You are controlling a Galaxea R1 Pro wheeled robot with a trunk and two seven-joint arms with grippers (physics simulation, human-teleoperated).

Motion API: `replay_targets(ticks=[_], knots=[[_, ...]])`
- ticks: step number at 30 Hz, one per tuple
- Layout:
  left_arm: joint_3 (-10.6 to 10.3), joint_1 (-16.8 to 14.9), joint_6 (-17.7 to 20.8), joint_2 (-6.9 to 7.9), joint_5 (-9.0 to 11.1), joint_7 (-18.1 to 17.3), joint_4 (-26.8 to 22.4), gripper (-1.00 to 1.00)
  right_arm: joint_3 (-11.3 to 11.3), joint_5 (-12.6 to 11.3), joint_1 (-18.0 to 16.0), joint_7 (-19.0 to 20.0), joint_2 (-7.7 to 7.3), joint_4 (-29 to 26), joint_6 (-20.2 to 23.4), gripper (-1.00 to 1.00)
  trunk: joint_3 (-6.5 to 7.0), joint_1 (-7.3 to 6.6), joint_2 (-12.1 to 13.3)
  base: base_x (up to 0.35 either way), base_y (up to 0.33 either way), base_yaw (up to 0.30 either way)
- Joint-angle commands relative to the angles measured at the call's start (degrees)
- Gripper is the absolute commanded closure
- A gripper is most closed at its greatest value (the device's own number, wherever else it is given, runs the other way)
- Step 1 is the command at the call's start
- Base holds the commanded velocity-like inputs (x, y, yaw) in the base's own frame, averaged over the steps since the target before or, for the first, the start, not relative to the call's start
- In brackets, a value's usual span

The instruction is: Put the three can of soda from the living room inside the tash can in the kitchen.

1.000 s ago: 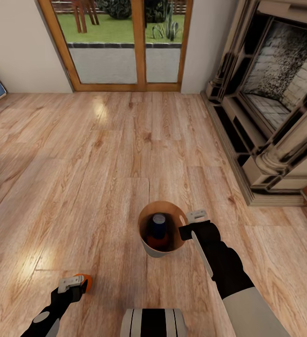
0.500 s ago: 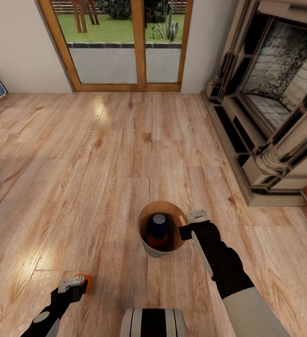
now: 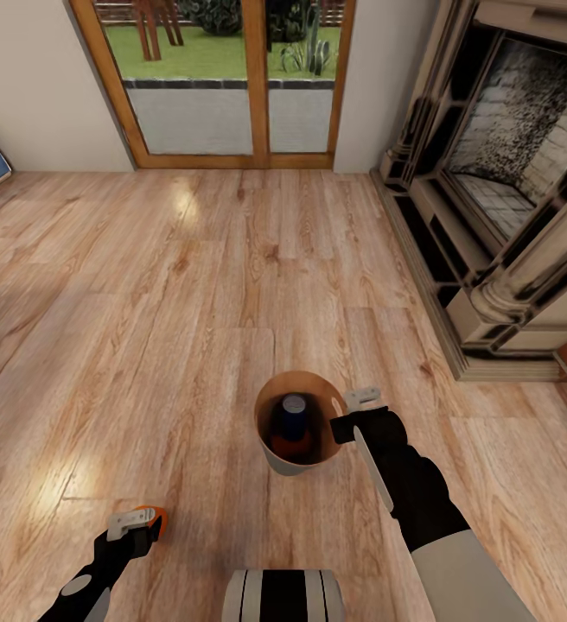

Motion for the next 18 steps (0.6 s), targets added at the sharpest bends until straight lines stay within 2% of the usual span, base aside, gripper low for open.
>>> replay_targets(ticks=[1,18], knots=[[0.00,0.00,0.00,0.00,0.00,0.00,0.00,-1.00,0.02,-0.73,-0.02,0.05,0.01,-0.01,-0.04,1.00,0.00,-0.01,0.00,0.000,-0.003,0.000],[0.00,0.00,0.00,0.00,0.00,-0.02,-0.02,-1.00,0.02,-0.73,-0.02,0.05,0.01,-0.01,-0.04,1.00,0.00,-0.01,0.00,0.016,0.000,0.000]])
